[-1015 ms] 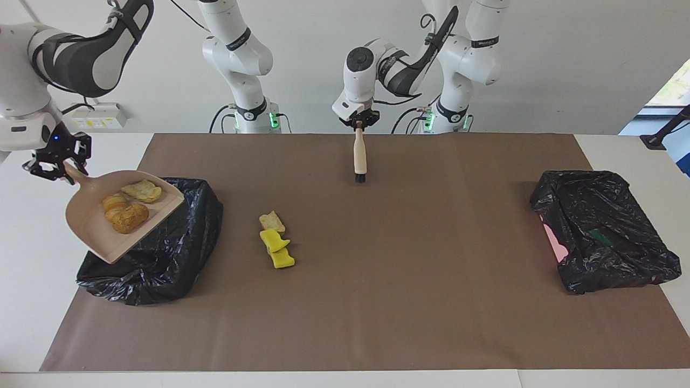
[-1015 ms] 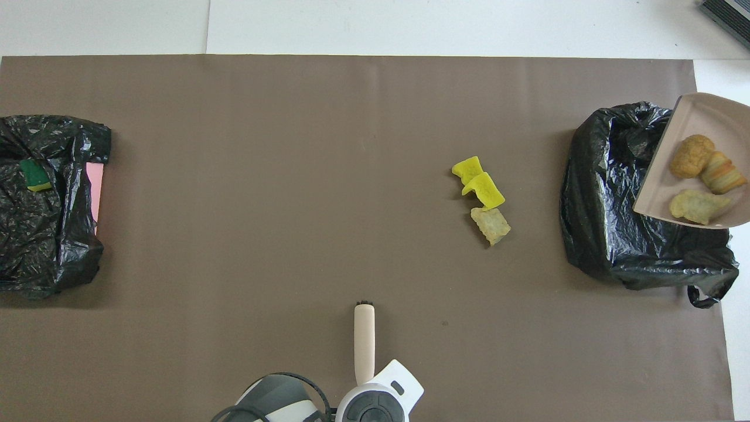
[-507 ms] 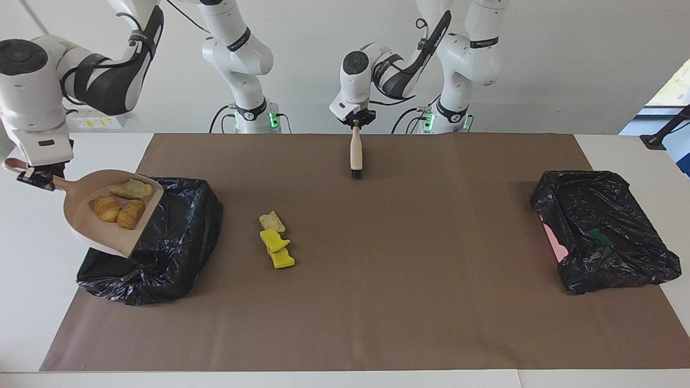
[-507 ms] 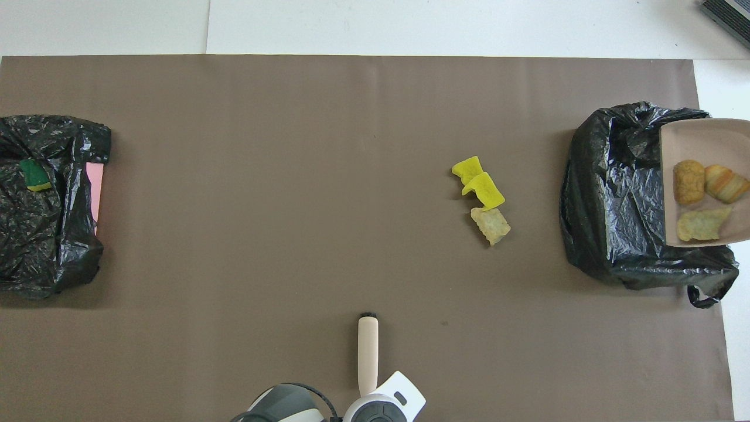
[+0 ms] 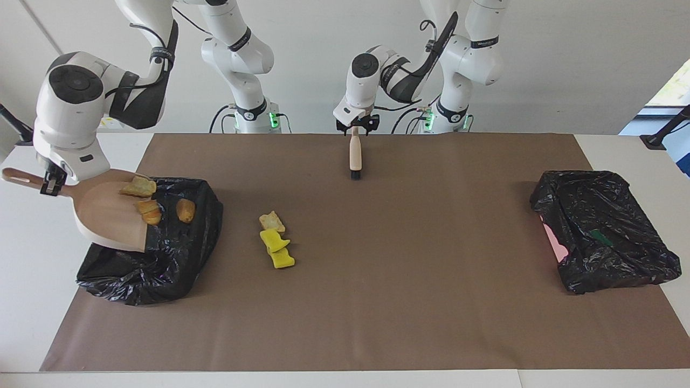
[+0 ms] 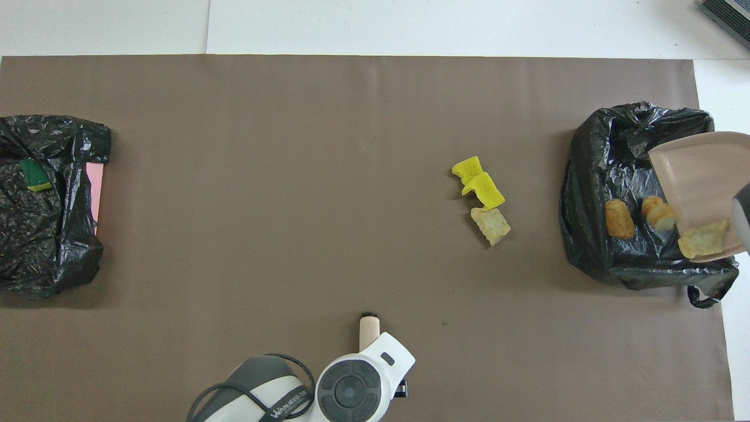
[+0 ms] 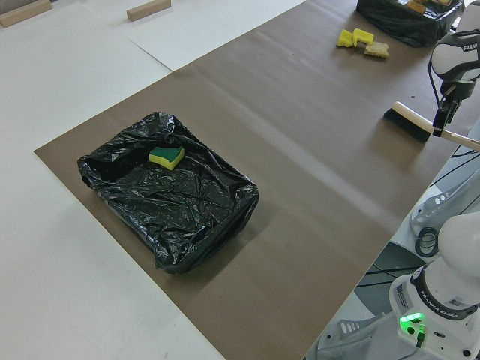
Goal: Sweep and dump trash in bin
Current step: 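Tilt the dustpan with the right gripper to dump pieces into the bag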
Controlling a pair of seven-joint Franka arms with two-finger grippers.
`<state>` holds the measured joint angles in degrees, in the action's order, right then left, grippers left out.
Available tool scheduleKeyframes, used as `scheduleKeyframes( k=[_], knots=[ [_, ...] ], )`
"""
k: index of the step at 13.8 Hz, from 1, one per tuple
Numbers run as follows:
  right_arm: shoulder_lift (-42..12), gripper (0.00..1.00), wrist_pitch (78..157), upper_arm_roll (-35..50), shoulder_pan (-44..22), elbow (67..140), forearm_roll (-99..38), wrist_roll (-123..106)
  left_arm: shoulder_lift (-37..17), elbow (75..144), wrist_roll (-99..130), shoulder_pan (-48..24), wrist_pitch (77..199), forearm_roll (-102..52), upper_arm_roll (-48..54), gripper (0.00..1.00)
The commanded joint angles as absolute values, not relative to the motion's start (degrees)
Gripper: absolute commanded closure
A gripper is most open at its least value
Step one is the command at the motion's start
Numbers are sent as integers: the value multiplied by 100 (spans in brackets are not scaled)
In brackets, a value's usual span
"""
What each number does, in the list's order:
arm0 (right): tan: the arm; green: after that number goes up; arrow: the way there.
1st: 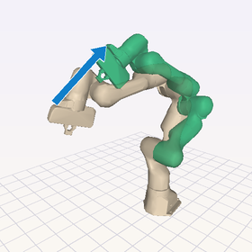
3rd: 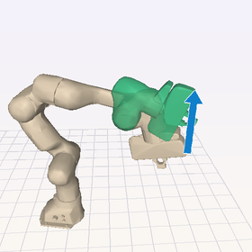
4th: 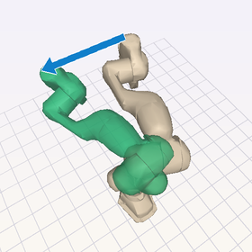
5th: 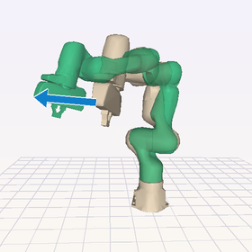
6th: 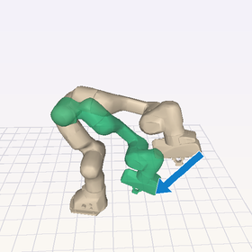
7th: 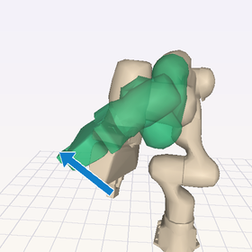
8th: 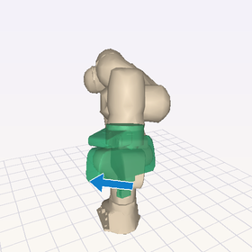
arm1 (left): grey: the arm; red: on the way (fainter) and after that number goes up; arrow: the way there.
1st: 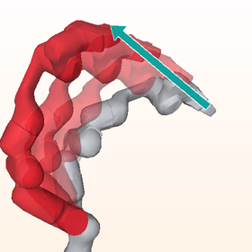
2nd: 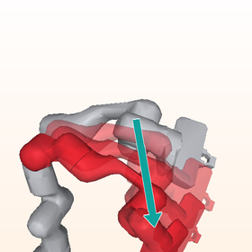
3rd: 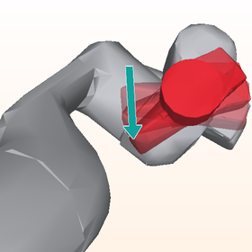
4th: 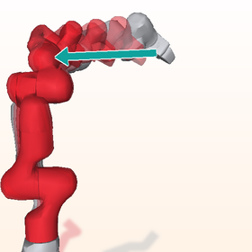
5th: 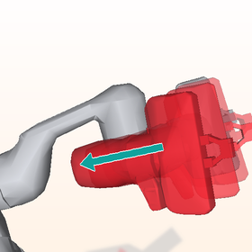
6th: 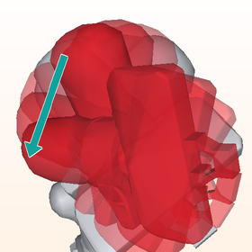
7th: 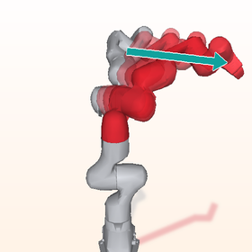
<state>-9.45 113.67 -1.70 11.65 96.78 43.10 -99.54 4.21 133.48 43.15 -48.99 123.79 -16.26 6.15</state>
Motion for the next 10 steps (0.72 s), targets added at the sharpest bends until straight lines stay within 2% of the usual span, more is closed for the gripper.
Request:
scheduleKeyframes(
  k=[1, 4, 8, 10],
  knots=[
    [-844, 100, 11444, -149, 924, 9773, 4911, -10230, 404, 12650, 3737, -4125, 12007, -979, 624, 0],
    [-756, 100, 11400, -149, 730, 9756, 5290, -10152, 387, 11868, 3000, -3255, 11594, -571, 615, 0],
    [-598, 100, 11181, -141, 572, 9747, 5748, -9073, 273, 10454, 1471, -2156, 10391, -396, 606, 0],
    [-449, 100, 10812, -141, 265, 9712, 5731, -8459, 255, 9873, 1188, -1970, 9698, -326, 589, 0]
  ],
)
